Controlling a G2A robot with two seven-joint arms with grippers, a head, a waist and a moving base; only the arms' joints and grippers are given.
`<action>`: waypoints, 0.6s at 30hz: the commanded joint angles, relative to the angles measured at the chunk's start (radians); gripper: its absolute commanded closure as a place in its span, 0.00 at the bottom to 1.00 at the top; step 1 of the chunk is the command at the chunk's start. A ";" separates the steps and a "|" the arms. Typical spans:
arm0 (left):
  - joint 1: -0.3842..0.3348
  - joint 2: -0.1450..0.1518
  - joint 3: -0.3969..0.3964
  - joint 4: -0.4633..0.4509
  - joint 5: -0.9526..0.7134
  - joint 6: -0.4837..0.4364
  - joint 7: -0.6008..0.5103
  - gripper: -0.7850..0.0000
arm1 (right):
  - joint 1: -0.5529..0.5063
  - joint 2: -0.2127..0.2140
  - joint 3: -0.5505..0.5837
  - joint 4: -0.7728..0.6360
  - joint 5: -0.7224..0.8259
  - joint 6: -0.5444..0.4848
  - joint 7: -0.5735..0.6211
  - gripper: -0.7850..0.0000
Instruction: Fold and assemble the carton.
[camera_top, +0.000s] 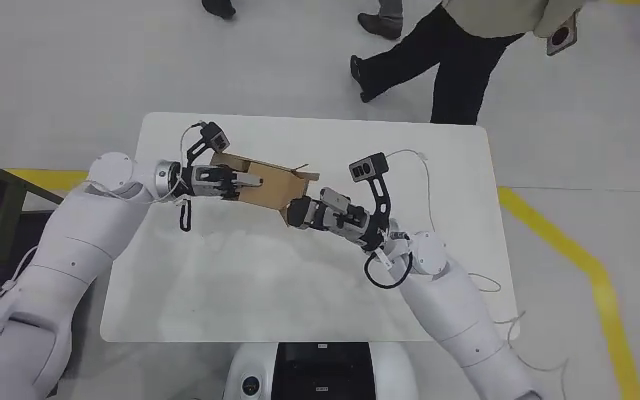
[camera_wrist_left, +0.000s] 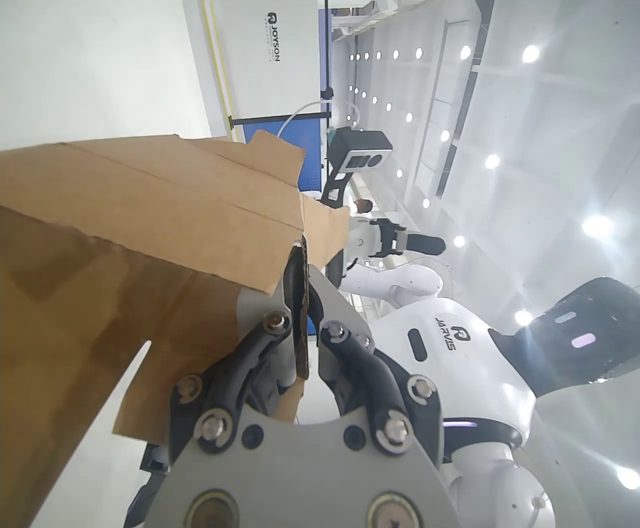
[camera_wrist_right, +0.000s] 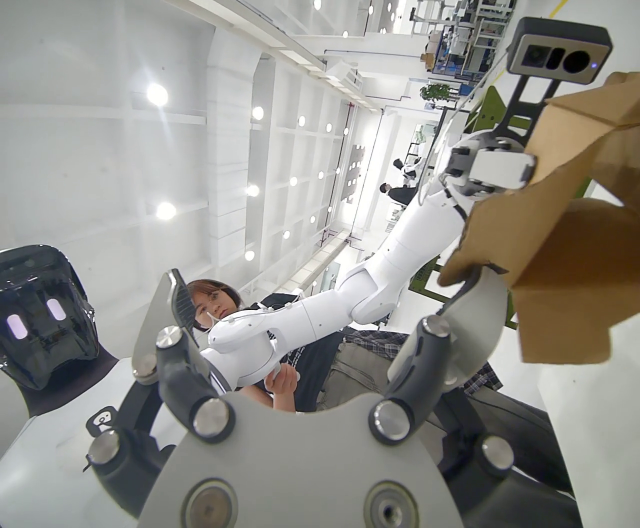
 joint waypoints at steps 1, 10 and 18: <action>0.005 -0.002 -0.004 -0.005 0.015 0.000 0.005 1.00 | 0.006 -0.001 -0.003 -0.006 -0.006 0.003 0.002 0.00; 0.024 -0.012 -0.021 -0.037 0.050 0.007 0.000 1.00 | 0.046 -0.015 -0.050 0.025 -0.024 0.012 -0.015 0.00; 0.034 -0.018 -0.048 -0.045 0.046 0.024 -0.016 1.00 | 0.063 -0.022 -0.062 0.035 -0.038 0.008 -0.031 0.00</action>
